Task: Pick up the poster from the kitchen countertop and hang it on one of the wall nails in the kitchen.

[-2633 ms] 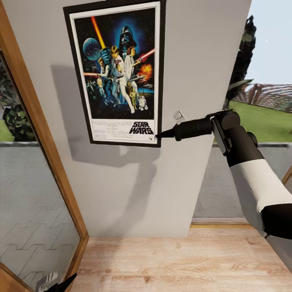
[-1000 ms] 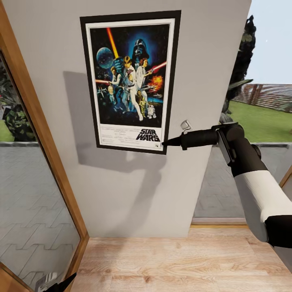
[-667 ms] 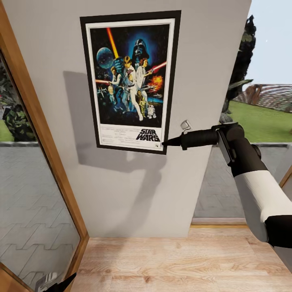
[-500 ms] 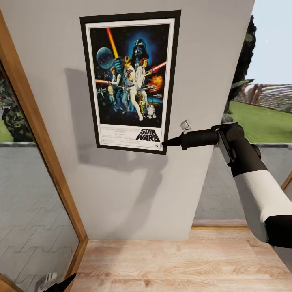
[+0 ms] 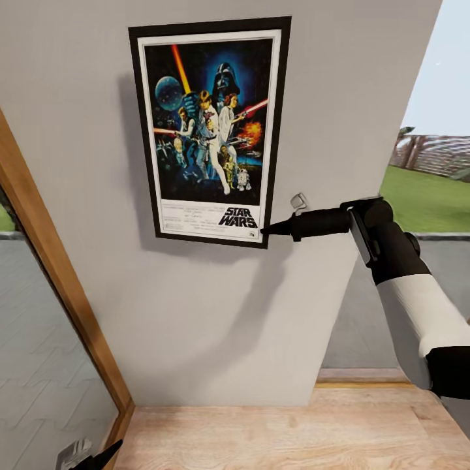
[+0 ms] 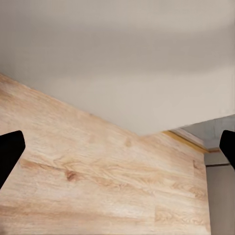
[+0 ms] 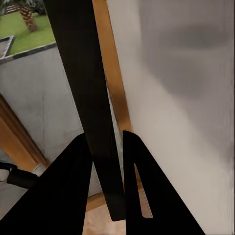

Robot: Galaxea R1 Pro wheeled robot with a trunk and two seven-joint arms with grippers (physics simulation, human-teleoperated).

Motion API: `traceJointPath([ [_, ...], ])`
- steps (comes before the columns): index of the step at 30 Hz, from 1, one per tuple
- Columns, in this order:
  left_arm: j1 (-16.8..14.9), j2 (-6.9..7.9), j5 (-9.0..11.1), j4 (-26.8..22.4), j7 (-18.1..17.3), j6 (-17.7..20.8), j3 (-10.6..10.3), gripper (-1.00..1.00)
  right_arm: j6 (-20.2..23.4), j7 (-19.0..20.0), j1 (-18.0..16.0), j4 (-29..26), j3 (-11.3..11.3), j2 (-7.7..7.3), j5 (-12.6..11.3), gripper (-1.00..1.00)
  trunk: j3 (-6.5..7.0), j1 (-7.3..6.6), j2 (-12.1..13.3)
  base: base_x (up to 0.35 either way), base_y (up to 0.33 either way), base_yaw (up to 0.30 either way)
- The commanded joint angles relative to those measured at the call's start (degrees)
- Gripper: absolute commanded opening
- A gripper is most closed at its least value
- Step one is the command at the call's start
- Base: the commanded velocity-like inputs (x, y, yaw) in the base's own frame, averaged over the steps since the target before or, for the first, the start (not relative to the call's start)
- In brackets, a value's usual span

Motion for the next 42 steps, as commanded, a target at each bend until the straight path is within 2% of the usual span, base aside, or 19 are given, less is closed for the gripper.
traceJointPath([
  [1, 0.0, 0.03, 0.3, 0.1, -0.1, -0.5, -0.5, 1.0, 0.7, 0.3, -0.1, 0.0, 0.1, -0.02, 0.1, -1.0, -0.13, 0.06, -0.1, 0.204, 0.0, 0.0],
  [16, 0.0, 0.03, 0.3, 0.1, -0.1, -0.5, -0.5, 1.0, 0.7, 0.2, -0.1, 0.0, 0.1, -0.03, 0.1, -1.0, -0.13, 0.06, -0.1, 0.037, 0.0, 0.0],
  [24, 0.0, 0.03, 0.3, 0.1, -0.1, -0.5, -0.5, 1.0, 0.7, 0.2, -0.1, 0.0, 0.1, -0.02, 0.1, -1.0, -0.13, 0.06, -0.1, 0.216, 0.0, 0.0],
  [42, 0.0, 0.03, 0.3, 0.1, -0.1, -0.5, -0.4, 1.0, 0.7, 0.1, -0.1, 0.0, 0.1, -0.02, 0.1, -1.0, -0.13, 0.06, -0.1, 0.009, 0.0, 0.0],
])
